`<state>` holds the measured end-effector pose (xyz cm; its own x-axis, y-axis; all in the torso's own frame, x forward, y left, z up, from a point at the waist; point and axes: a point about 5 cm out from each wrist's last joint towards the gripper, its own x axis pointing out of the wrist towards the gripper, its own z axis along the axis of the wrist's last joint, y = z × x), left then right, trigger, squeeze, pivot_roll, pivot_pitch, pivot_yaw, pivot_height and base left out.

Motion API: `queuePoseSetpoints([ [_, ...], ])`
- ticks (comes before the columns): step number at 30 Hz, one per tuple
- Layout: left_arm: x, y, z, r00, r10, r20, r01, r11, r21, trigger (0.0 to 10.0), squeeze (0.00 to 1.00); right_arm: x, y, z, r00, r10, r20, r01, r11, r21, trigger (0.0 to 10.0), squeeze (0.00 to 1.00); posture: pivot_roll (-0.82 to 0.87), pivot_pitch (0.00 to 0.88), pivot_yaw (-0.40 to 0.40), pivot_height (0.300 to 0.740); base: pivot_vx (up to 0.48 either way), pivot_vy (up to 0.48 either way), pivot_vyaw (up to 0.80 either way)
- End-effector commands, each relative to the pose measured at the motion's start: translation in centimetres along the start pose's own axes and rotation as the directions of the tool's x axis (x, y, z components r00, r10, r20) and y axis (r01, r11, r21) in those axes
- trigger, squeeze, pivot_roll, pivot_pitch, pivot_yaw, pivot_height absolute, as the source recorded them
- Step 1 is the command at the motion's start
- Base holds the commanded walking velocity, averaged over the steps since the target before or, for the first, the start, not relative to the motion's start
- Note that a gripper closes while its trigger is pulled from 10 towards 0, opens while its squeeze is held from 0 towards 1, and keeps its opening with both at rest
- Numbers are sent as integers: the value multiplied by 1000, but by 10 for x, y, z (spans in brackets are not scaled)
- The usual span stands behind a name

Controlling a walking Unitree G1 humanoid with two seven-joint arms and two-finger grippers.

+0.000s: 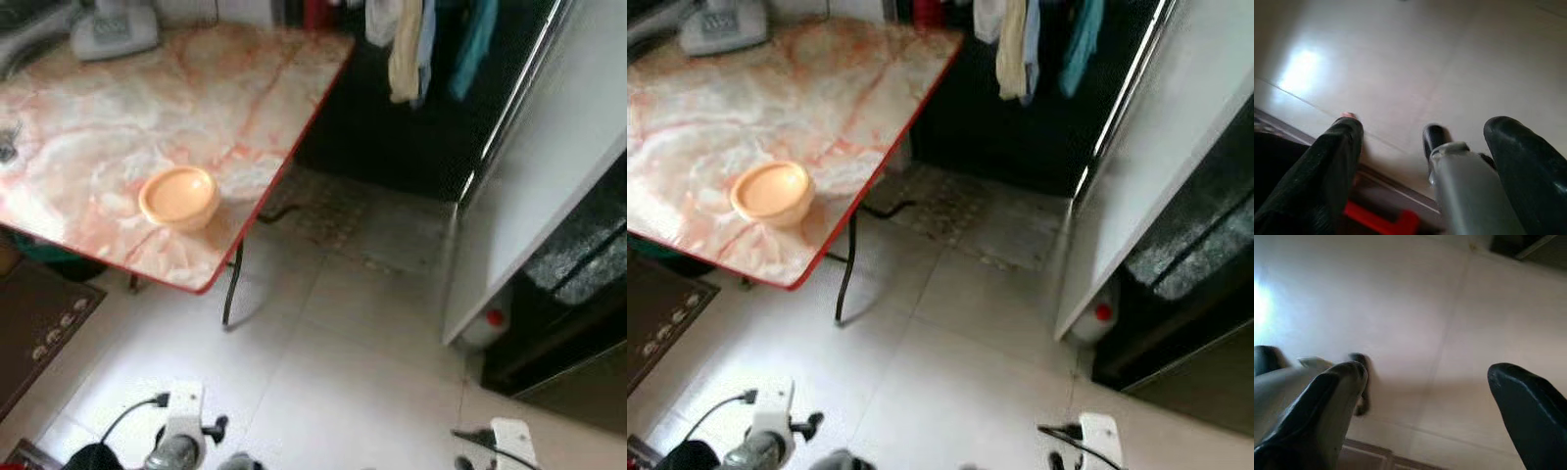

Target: Restocking fridge

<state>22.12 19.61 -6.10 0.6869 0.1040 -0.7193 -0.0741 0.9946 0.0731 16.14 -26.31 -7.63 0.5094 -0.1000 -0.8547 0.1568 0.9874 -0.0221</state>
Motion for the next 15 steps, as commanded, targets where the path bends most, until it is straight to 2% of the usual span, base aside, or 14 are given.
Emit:
queuePoseSetpoints([
  [1, -1, 8, -6, 999, 20, -27, -20, 1000, 13, 10000, 0, 0, 1, -4, 1000, 3, -16, -3, 1000, -1, 10000, 0, -150, 195, -34, 740, 0, -326, 800],
  [4, -1, 8, -5, 999, 21, -25, -21, 1000, 12, 10000, 0, 0, 1, -4, 1000, 3, -16, -3, 1000, -4, 10000, 0, -150, 195, -34, 740, 0, -297, 800],
  [8, -1, 8, -5, 1000, 27, -16, -27, 1000, 6, 10000, 0, 0, 1, -4, 1000, 2, -18, -1, 1000, 2, 10000, 0, -152, 196, -32, 740, 0, 0, 684],
  [15, -3, 7, 6, 992, 28, 122, -31, 999, 28, 10000, 0, 0, 0, -4, 1000, 2, -22, -2, 1000, 14, 10000, 0, -139, 196, -40, 740, 0, 0, 0],
])
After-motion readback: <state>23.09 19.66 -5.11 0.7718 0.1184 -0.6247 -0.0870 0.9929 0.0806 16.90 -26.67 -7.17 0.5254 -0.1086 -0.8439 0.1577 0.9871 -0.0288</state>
